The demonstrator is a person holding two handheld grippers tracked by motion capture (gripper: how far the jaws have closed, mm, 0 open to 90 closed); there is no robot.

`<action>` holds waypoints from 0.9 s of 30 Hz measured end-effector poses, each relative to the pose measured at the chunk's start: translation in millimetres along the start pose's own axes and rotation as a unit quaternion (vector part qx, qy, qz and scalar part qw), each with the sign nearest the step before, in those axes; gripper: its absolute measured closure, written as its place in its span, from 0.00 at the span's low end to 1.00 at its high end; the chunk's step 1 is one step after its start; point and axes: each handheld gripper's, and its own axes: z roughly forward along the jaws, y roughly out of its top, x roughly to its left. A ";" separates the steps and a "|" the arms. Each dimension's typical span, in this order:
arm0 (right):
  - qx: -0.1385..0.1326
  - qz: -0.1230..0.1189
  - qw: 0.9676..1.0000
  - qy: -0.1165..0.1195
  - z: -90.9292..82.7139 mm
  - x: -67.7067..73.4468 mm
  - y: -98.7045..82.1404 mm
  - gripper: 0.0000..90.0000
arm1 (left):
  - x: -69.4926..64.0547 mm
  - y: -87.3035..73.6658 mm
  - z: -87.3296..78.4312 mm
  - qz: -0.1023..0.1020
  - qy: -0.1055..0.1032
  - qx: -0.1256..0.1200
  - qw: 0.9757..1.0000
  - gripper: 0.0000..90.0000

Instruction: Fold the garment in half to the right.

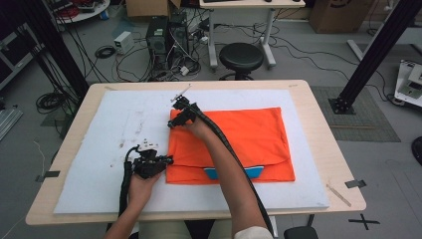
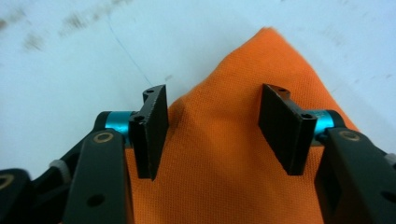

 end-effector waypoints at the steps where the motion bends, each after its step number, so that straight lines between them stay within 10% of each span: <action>1: 0.005 0.000 1.000 -0.004 2.1 1.1 -0.3 0.52 | -0.1 -0.1 0.1 0.001 0.000 0.000 1.000 0.94; 12: 0.011 -0.011 1.000 -0.009 5.6 11.4 2.1 0.87 | -0.3 -0.1 1.2 0.001 0.000 -0.003 1.000 0.94; 27: -0.034 -0.010 0.999 -0.020 -34.9 5.2 1.6 0.91 | -9.9 19.4 -7.7 -0.005 -0.030 -0.038 0.999 0.94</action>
